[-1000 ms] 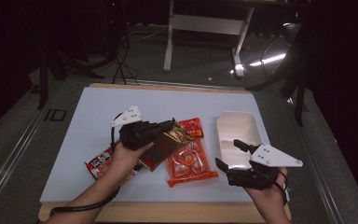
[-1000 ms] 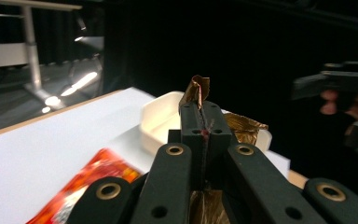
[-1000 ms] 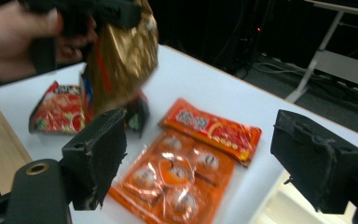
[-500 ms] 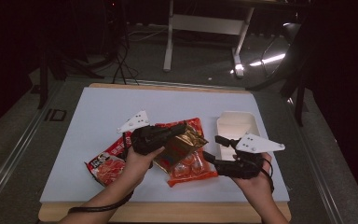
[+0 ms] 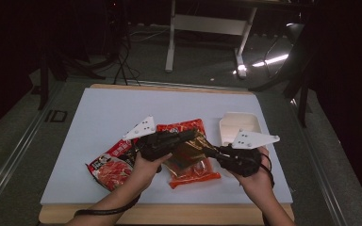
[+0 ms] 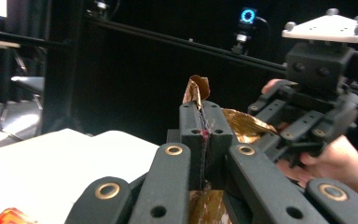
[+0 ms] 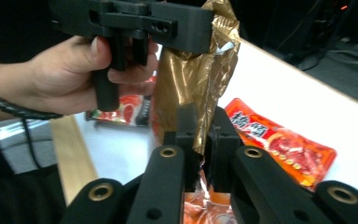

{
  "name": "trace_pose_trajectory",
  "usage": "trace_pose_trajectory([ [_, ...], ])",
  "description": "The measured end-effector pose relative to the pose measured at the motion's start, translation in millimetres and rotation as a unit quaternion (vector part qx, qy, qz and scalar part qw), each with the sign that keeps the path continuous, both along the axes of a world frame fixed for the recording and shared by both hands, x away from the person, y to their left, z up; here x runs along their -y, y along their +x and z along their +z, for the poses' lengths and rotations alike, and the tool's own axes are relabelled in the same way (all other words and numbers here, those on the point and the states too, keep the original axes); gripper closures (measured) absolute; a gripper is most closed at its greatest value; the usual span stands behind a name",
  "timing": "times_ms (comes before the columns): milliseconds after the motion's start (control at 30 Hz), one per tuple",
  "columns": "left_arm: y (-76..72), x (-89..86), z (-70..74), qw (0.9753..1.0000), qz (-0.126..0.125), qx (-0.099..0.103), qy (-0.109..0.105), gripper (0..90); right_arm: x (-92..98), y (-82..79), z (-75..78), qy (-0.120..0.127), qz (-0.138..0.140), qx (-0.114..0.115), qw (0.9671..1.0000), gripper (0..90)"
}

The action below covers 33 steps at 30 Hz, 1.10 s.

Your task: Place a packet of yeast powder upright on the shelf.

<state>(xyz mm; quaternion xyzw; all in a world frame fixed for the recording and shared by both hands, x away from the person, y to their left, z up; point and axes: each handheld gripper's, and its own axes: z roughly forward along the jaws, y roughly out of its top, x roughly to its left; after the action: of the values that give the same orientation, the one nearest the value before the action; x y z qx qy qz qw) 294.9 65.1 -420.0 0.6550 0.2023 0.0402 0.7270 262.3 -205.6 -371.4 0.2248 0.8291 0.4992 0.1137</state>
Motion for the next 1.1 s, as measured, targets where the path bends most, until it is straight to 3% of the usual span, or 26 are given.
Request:
trace_pose_trajectory([
  [100, -0.1, -0.5, 0.2, 1.0, -0.004, 0.002, 0.0, 87.2, 1.8, 0.8, 0.4, 0.001, 0.006, -0.006, 1.0, 87.2],
  [233, -0.7, -4.0, 5.0, 0.9998, -0.001, 0.001, 0.018, 71.4, 6.5, 2.4, 6.0, -0.004, 0.011, -0.005, 0.9999, 88.3],
  [300, -0.7, -4.0, 5.0, 0.9998, -0.001, 0.001, 0.018, 69.3, 7.6, 3.0, 7.4, -0.003, 0.011, -0.005, 0.9999, 88.3],
  [367, -3.0, -7.2, 8.6, 0.9995, 0.005, 0.002, 0.03, 58.5, 10.8, 5.8, 10.9, -0.006, 0.013, -0.005, 0.9999, 88.4],
  [500, -4.1, -10.2, 9.9, 0.9993, 0.006, 0.001, 0.037, 49.9, 14.6, 9.1, 13.4, -0.009, 0.013, -0.003, 0.9999, 88.3],
  [533, -6.9, -14.7, 11.0, 0.9985, 0.021, -0.003, 0.051, 40.2, 17.4, 11.6, 14.9, -0.013, 0.014, 0.001, 0.9998, 88.3],
  [633, -10.7, -18.0, 11.2, 0.9969, 0.04, 0.003, 0.068, 31.3, 20.3, 13.9, 17.5, -0.017, 0.026, 0.007, 0.9995, 88.3],
  [667, -10.7, -18.0, 11.2, 0.9969, 0.04, 0.003, 0.068, 25.0, 20.3, 13.9, 17.5, -0.017, 0.026, 0.007, 0.9995, 88.3],
  [700, -10.7, -18.0, 11.2, 0.9969, 0.04, 0.003, 0.068, 25.0, 21.1, 14.5, 18.3, -0.019, 0.027, 0.007, 0.9994, 88.3],
  [767, -13.0, -22.6, 10.8, 0.997, 0.032, -0.013, 0.069, 15.4, 24.4, 16.3, 22.1, -0.016, 0.034, 0.014, 0.9992, 88.2],
  [967, -19.4, -26.5, 10.9, 0.9945, 0.034, -0.01, 0.098, 7.0, 29.4, 20.2, 31.1, -0.021, 0.039, 0.031, 0.9985, 88.4],
  [1100, -22.4, -31.0, 9.5, 0.9915, 0.04, -0.023, 0.122, 4.6, 35.0, 23.7, 37.1, -0.011, 0.04, 0.046, 0.9981, 88.5],
])
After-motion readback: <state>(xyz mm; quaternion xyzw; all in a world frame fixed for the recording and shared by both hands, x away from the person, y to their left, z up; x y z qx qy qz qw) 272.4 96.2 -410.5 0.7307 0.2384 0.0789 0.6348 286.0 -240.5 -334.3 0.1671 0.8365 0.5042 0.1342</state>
